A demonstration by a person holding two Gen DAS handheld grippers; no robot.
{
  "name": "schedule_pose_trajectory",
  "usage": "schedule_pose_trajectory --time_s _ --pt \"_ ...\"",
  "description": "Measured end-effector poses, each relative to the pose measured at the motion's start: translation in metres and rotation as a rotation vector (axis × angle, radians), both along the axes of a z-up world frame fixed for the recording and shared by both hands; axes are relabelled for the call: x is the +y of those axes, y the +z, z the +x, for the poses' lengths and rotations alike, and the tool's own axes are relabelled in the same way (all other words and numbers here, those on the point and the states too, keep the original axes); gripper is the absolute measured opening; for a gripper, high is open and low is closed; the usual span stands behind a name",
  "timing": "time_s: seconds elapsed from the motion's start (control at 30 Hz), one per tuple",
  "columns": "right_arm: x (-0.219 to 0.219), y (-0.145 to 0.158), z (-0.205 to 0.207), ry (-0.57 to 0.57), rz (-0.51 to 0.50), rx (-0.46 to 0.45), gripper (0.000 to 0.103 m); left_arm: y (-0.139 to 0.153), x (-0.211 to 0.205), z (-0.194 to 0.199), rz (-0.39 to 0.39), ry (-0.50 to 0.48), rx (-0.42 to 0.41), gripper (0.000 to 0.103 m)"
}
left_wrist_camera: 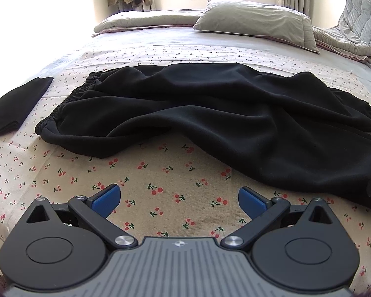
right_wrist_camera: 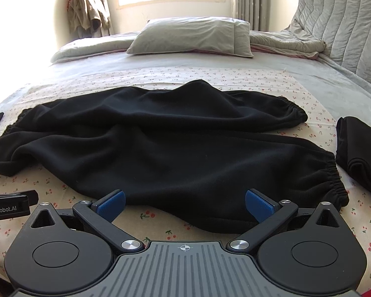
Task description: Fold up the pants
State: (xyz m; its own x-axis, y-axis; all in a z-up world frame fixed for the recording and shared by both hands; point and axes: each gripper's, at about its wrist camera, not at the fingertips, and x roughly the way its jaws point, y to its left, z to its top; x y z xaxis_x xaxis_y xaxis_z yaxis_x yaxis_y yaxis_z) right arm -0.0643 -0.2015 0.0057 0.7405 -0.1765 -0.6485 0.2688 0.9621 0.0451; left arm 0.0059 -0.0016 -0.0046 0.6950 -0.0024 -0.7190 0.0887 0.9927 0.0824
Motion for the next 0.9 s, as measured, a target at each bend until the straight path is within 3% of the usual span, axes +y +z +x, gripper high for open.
schedule_pose_trajectory --time_s 0.9 --pt "0.0011 -0.0053 0.003 0.003 0.005 0.023 0.103 -0.0028 -0.0002 -0.0002 0.013 0.006 -0.002 0.103"
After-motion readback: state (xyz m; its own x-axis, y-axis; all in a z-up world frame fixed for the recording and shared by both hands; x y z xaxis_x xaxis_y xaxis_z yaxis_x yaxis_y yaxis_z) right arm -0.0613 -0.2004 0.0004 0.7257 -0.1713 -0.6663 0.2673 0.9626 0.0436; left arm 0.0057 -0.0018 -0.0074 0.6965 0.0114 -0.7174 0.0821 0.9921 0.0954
